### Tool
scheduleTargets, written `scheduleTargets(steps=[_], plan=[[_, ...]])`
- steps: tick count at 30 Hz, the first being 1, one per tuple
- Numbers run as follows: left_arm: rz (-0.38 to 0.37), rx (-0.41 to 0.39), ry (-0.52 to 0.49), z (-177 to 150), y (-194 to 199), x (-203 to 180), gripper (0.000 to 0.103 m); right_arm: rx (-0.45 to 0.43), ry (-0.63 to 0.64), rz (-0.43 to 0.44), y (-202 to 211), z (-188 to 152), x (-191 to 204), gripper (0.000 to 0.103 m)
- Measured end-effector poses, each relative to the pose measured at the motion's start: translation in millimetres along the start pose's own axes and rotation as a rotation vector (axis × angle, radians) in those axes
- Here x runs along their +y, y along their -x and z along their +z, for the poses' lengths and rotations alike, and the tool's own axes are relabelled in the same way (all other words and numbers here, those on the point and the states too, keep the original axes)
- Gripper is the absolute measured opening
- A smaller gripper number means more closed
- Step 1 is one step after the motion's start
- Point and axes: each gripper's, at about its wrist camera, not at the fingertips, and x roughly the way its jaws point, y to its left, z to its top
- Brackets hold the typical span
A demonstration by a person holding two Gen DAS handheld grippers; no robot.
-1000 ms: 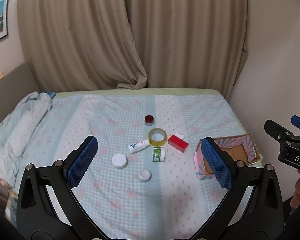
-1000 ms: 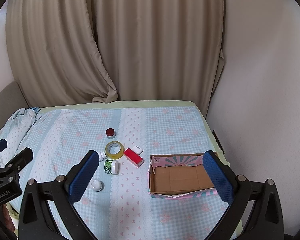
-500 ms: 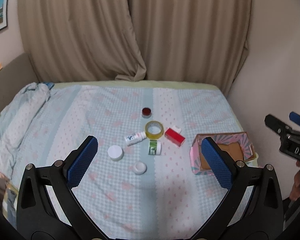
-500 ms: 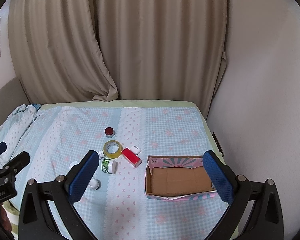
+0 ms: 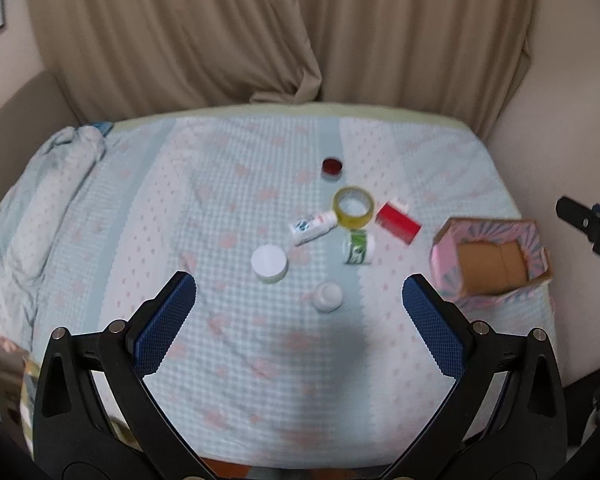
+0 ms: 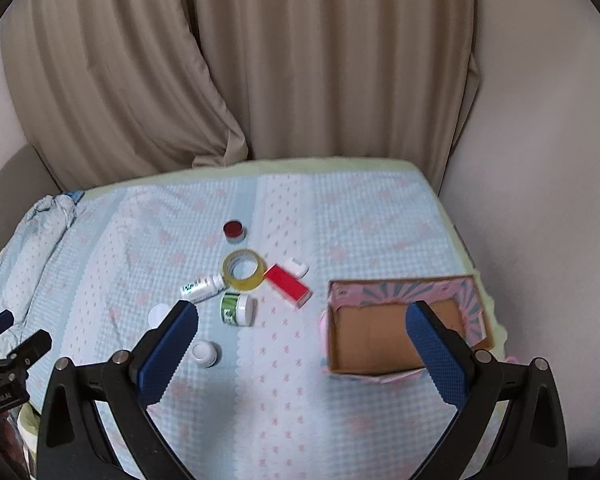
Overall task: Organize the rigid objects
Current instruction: 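Grasp the white round lid with the left gripper while the right grasps the green-labelled jar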
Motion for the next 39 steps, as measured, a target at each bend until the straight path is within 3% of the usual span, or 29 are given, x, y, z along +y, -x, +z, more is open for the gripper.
scheduleTargets(steps=[5, 13, 21, 28, 32, 35, 38, 39], plan=[[-0.043, 0.079, -0.077, 4.9, -59.9, 38.0, 0.102, 0.106, -0.038, 0.010, -46.6, -4.2, 42.7, 0.103], [-0.101, 0.216, -0.165, -9.2, -191.1, 78.2, 0.102, 0.272, -0.094, 0.035, -138.8, -11.4, 95.5, 0.103], [-0.092, 0.314, -0.175, -39.4, -314.4, 75.8, 0.102, 0.450, -0.029, 0.041, -260.9, -29.7, 128.8, 0.103], [-0.076, 0.332, -0.131, -52.8, -384.2, 68.8, 0.102, 0.594, -0.053, 0.063, -351.0, -48.4, 120.8, 0.102], [-0.070, 0.331, -0.156, -57.9, -402.4, 57.5, 0.093, 0.655, -0.020, 0.041, -387.9, -54.3, 123.3, 0.094], [-0.069, 0.313, -0.178, -58.7, -406.8, 49.9, 0.090, 0.694, -0.019, 0.028, -408.6, -57.4, 124.1, 0.082], [-0.077, 0.294, -0.209, -55.7, -407.7, 42.2, 0.079, 0.716, -0.015, 0.016, -420.5, -57.5, 126.3, 0.071], [-0.075, 0.288, -0.217, -54.9, -408.0, 41.0, 0.074, 0.720, -0.017, 0.016, -423.0, -57.3, 127.0, 0.062]])
